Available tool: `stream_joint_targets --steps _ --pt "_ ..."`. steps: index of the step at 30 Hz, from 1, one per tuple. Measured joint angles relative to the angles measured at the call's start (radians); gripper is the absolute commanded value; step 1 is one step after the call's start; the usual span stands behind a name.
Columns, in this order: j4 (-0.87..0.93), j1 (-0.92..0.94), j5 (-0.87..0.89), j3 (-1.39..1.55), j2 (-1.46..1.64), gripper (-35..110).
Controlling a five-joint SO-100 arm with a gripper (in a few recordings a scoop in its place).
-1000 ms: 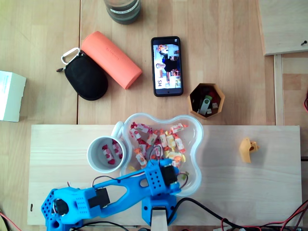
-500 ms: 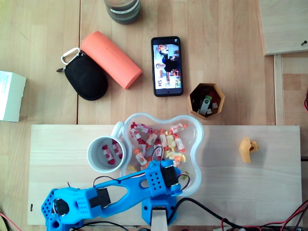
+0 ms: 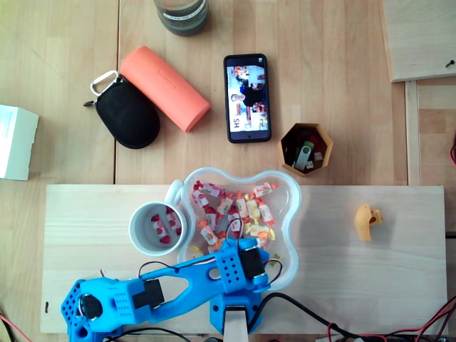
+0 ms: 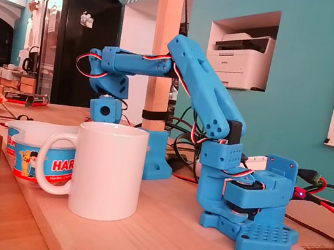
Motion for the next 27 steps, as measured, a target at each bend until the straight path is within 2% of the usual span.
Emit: stream_joint_targets --steps 12,27 --pt "-0.084 0.000 0.032 -0.003 -0.015 21" --pt "-0.086 -0.014 0.038 -0.005 -0.025 21"
